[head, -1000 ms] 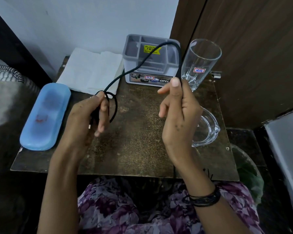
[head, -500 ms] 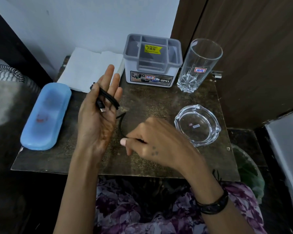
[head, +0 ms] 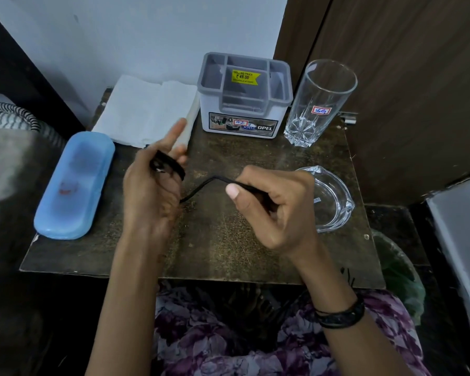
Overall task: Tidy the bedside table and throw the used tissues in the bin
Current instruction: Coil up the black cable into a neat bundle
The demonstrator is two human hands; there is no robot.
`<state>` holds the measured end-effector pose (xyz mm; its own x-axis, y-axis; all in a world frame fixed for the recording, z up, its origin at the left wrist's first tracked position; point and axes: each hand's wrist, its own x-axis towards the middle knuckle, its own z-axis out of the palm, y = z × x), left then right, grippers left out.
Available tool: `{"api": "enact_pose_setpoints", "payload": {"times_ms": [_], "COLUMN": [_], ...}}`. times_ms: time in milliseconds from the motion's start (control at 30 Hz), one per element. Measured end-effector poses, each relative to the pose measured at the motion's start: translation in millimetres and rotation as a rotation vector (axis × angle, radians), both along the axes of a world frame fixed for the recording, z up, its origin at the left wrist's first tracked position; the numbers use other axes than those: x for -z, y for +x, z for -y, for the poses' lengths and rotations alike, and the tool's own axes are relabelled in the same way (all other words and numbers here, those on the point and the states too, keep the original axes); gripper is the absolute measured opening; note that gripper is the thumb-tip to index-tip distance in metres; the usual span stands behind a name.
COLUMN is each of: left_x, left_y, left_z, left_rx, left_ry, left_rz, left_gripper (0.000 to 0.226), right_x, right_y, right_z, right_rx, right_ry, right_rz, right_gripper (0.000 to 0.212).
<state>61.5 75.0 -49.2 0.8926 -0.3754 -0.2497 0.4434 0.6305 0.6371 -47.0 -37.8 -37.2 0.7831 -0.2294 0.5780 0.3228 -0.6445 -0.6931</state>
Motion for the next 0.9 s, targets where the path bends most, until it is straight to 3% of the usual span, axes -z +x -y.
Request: {"api": "enact_pose_setpoints", "payload": {"times_ms": [133, 267, 333, 400, 533, 600, 733, 900], "left_x": [13, 13, 14, 15, 8, 5, -5, -6], "left_y": [14, 18, 17, 14, 0, -6, -15, -15], "left_z": [-22, -24, -18, -9, -2, -4, -7, -11], "left_rx": [-0.116, -0.195, -0.222, -0.255, -0.075, 0.06, 0.28, 0.673], "left_ry": [-0.501, -0.511, -0.333, 0.0, 0.569, 0.723, 0.701, 0.496], "left_rz": [-0.202, -0.233, -0.189, -0.065, 0.383, 0.584, 0.612, 0.591], "left_gripper": [0.051, 0.034, 0.035, 0.031, 0.034, 0.036, 0.03, 0.053], "right_x": [0, 3, 4, 3, 3, 3, 0, 2], "right_y": [-1, 1, 1, 2, 0, 0, 3, 10], "right_z": [1, 0, -3, -4, -5, -5, -5, 0], "right_rx": [0.038, 0.059, 0.068, 0.08, 0.107, 0.119, 0.178, 0.362], "right_ry": [0.045, -0.047, -0.075, -0.076, -0.079, -0.047, 0.067, 0.005], "right_rz": [0.09, 0.126, 0.148, 0.189, 0.271, 0.284, 0.26, 0.13], "right_gripper": [0.037, 0.038, 0.04, 0.039, 0.041, 0.045, 0.033, 0.03]}}
